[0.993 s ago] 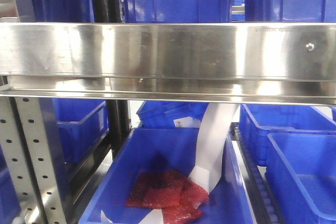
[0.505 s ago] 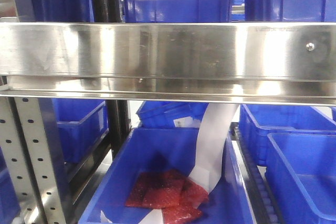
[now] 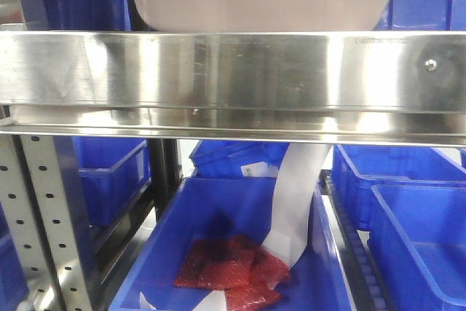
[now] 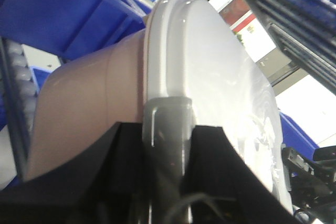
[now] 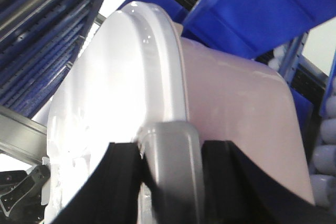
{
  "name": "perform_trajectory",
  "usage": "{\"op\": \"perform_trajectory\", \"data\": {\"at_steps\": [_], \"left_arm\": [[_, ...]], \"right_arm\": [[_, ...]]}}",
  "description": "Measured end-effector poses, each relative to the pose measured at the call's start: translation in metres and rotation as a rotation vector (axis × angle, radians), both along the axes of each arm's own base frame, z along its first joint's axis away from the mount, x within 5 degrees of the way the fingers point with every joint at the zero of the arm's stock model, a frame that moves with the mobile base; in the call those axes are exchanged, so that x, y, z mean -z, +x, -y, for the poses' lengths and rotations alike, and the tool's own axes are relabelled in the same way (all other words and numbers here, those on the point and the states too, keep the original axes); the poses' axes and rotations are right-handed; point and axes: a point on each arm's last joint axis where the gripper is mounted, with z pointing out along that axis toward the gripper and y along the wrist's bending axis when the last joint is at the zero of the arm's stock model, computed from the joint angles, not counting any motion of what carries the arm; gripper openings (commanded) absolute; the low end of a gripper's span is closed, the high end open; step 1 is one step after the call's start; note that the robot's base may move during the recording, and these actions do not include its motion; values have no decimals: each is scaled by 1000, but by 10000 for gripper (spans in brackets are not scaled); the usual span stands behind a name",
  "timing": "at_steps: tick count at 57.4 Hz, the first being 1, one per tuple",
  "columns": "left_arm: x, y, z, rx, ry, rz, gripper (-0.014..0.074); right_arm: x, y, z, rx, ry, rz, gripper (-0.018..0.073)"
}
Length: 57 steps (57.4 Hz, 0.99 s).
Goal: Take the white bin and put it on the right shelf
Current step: 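Lower the held bin onto the upper roller shelf beside a blue crate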
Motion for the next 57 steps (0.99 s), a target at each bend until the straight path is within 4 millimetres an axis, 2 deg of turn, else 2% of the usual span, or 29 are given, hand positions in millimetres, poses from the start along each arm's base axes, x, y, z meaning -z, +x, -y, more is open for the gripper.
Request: {"op": "perform_trajectory", "data": {"at_steps": [5,11,17,24,29,39,49,57], "left_arm": [[6,4,0,1,6,-14,42],[16,9,2,6,27,-30,203],[19,10,5,18,48,-21,363],[20,8,9,43,76,-8,473],[20,7,10,52,86,-6,507],[23,7,10,48,124,-3,509],[26,8,9,51,214,16,509],[17,9,9,63,304,78,508]], "right_arm": [[2,1,0,0,-7,1,299],[4,3,1,3,-11,-3,393],[4,3,-2,-5,-14,0,525],[3,3,-5,-13,-24,5,648],[4,4,-5,-10,-34,8,641],[5,5,1,22,-74,14,641],[8,6,23,104,-139,5,641],[4,5,38,128,-235,17,641]]}}
